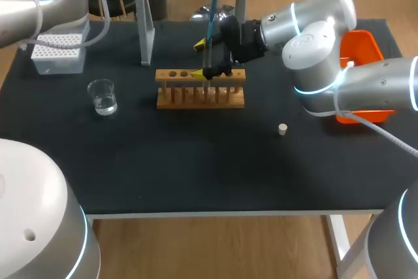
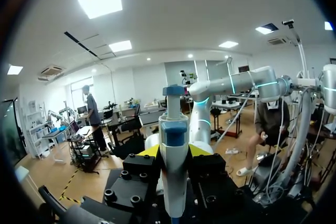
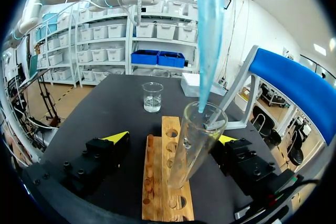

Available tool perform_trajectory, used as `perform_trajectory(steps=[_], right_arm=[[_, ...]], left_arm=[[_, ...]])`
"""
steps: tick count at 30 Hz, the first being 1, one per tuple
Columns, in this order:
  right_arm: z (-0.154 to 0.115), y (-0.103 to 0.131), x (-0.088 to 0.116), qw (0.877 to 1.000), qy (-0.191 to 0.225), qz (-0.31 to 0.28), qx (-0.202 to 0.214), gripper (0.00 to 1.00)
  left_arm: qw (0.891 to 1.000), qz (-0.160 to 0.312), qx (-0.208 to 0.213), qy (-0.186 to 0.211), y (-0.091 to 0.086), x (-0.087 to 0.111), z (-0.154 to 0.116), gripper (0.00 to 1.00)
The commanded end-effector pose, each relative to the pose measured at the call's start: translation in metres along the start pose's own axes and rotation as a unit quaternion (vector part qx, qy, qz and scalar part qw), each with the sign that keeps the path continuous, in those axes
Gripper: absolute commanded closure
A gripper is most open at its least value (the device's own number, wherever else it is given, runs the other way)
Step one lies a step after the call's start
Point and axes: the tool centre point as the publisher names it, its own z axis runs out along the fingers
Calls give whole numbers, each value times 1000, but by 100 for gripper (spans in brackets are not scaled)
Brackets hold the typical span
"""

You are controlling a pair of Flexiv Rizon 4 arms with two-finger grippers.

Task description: Invert the test tube, pick up the pipette, mount the tip to pipette, aspirate from beaker and dispense into the tube, eject the tip, return the pipette, and cap with the stopper.

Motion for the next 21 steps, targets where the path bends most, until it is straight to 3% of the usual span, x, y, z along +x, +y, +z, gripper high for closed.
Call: perform_trajectory(steps=[1,11,21], right_arm=[[-1,0,1,1000,0,0,1,0],[-1,0,1,1000,0,0,1,0],[-1,0,1,1000,0,0,1,0]], left_arm=[[1000,2,-6,-3,-7,3,0,100],[999,1,-28,-30,-15,24,-21,100],[996,-30,-29,-73,4,69,-47,100]])
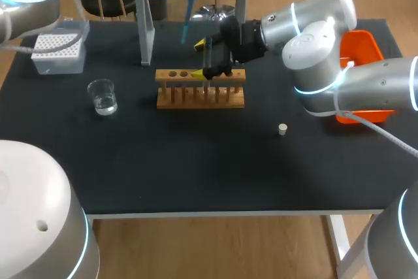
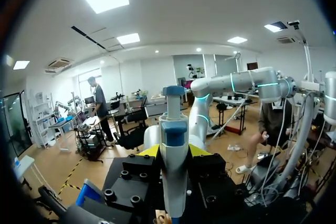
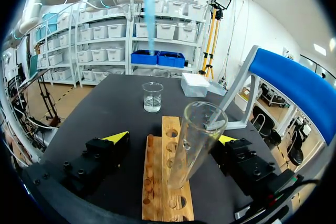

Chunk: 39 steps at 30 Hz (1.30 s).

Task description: Invert the test tube, pick up the pipette, mount the tip to pipette, aspirate from beaker and dispense into the tube, eject the tip, return the pipette, and cap with the stopper.

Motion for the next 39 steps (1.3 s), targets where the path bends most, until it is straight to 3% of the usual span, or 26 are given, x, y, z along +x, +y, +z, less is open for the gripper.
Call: perform_trajectory(steps=[1,8,15,22,39], right_arm=[[-1,0,1,1000,0,0,1,0],[-1,0,1,1000,0,0,1,0],[-1,0,1,1000,0,0,1,0],[-1,0,1,1000,0,0,1,0],[-1,0,1,1000,0,0,1,0]], left_arm=[[999,-9,6,-41,12,37,-8,100],[997,-25,18,-65,31,61,-4,100],[996,-37,30,-79,43,74,11,100],[992,-42,54,-105,45,84,20,100],[992,-42,54,-105,45,84,20,100]])
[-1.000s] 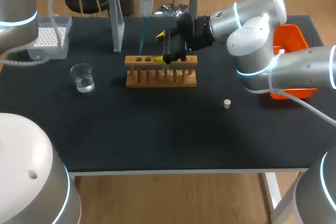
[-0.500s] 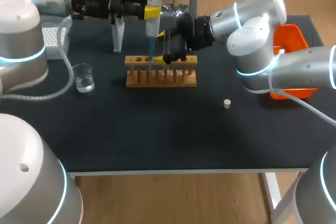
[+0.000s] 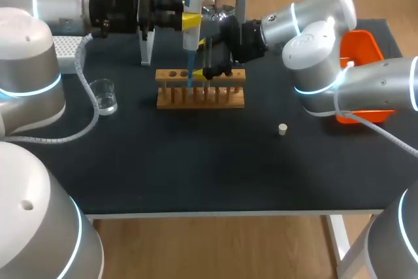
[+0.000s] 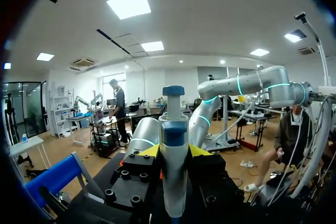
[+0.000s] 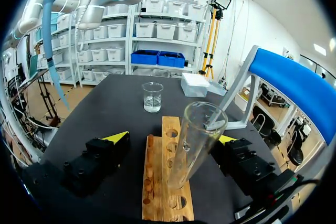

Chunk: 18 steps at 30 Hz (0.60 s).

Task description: Invert the test tube, pick up the pipette, mount the tip to pipette, aspirate from beaker and dispense into the tube, eject the tip, return the pipette, and cap with the stopper.

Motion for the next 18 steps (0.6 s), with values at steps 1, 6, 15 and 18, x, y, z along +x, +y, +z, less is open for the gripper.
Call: perform_trajectory(steps=[1,6,15,18], right_arm=[[-1,0,1,1000,0,0,1,0],[-1,0,1,1000,0,0,1,0],[-1,0,1,1000,0,0,1,0],[-1,0,1,1000,0,0,1,0]], left_arm=[[1000,0,1,-1,0,0,-1,100],[1000,-5,17,-7,16,0,3,100],[999,-8,25,-21,26,3,8,100],[999,-18,31,-33,31,4,11,100]])
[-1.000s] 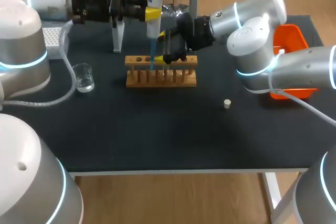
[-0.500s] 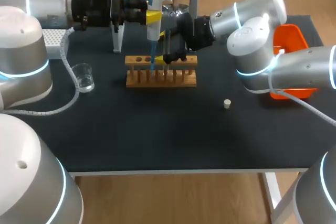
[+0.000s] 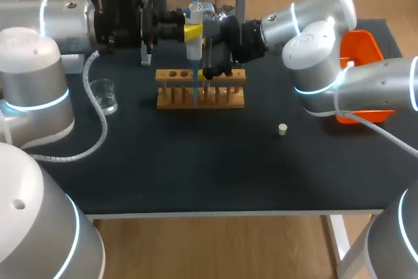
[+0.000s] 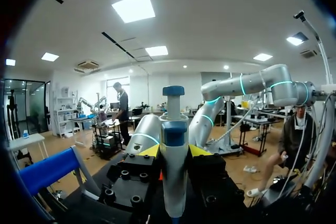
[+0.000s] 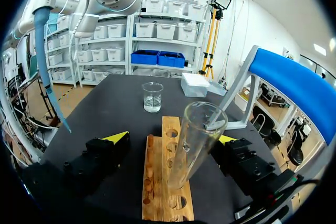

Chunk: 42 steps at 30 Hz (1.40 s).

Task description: Invert the test tube, pick up the pipette, mount the tip to pipette, aspirate from beaker and dispense into the tube, eject the tip, return the pipette, and cap with the stopper.

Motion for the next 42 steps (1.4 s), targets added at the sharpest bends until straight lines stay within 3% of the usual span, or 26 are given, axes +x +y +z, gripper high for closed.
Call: perform_trajectory(steps=[1,10,32,42], right_arm=[[-1,0,1,1000,0,0,1,0],[-1,0,1,1000,0,0,1,0],[-1,0,1,1000,0,0,1,0],[-32,-5,10,1000,-10,-5,10,0]], left_arm=[[1000,-5,5,-12,6,6,8,100],[1000,-10,13,-8,12,9,23,100],[1000,-16,6,-16,15,11,22,100],[1000,-16,6,-16,15,11,22,100]])
